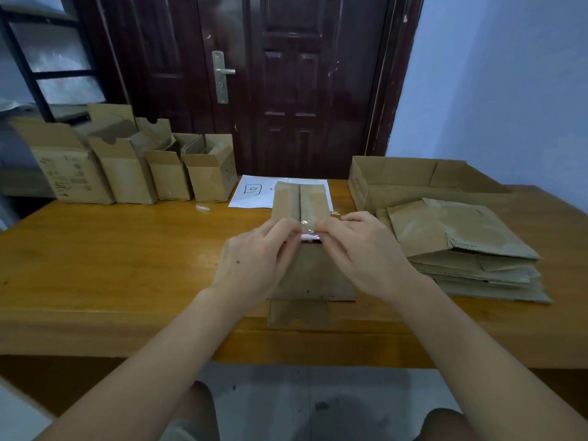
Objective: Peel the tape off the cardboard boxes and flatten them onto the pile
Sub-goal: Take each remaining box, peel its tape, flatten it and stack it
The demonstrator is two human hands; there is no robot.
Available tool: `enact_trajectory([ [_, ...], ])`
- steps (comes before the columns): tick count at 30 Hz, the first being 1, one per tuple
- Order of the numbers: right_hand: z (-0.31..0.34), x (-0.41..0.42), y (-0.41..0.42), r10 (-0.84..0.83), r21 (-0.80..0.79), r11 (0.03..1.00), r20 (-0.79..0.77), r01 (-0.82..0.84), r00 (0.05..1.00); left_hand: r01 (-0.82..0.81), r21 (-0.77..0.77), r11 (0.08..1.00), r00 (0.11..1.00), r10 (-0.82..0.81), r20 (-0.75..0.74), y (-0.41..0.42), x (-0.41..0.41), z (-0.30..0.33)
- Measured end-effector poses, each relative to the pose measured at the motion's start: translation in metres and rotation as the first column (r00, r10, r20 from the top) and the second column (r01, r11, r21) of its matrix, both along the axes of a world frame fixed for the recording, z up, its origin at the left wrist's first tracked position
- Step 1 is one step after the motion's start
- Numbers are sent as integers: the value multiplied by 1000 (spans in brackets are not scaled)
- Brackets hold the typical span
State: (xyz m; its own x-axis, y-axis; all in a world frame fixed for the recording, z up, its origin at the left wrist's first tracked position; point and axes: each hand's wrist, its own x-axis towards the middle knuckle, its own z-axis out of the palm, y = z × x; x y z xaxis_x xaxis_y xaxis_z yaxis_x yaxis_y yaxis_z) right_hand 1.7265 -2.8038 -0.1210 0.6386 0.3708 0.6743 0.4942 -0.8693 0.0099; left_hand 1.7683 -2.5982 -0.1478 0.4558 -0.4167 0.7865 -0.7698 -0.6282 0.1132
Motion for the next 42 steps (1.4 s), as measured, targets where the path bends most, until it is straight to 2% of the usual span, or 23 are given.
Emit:
enact_trajectory([
  [6, 4, -4, 2, -38, 50, 998, -14, 39, 999, 16, 82, 997, 999, -12, -53, 0, -2, 5],
  [11, 11, -6, 4, -49, 45, 998, -110, 54, 993, -103, 97, 990, 994, 100, 42, -5, -1, 11],
  [16, 20, 0, 0, -51, 3, 999, -221, 53, 974, -89, 104, 991, 995, 83, 63, -4, -3, 9],
  [25, 18, 5, 1, -60, 39, 997, -247, 72, 967, -93, 32, 995, 995, 92, 27, -4, -1, 8],
  [29, 18, 3, 1, -26, 78, 996, -236, 46, 971, -30, 0, 1000, 997, 30, 70, -4, 1, 8],
  [34, 12, 4, 1, -63, 113, 990, -175, 84, 983, -4, 66, 998, 1000, 5, -4, 1, 1, -2],
  [38, 3, 1, 17, -176, 112, 977, -77, 183, 981, -89, 146, 985, 987, 106, -118, 1, -12, 0],
  [42, 6, -4, 30, -237, 69, 967, -106, 245, 966, -265, 170, 949, 943, 292, -160, -11, -22, 10],
])
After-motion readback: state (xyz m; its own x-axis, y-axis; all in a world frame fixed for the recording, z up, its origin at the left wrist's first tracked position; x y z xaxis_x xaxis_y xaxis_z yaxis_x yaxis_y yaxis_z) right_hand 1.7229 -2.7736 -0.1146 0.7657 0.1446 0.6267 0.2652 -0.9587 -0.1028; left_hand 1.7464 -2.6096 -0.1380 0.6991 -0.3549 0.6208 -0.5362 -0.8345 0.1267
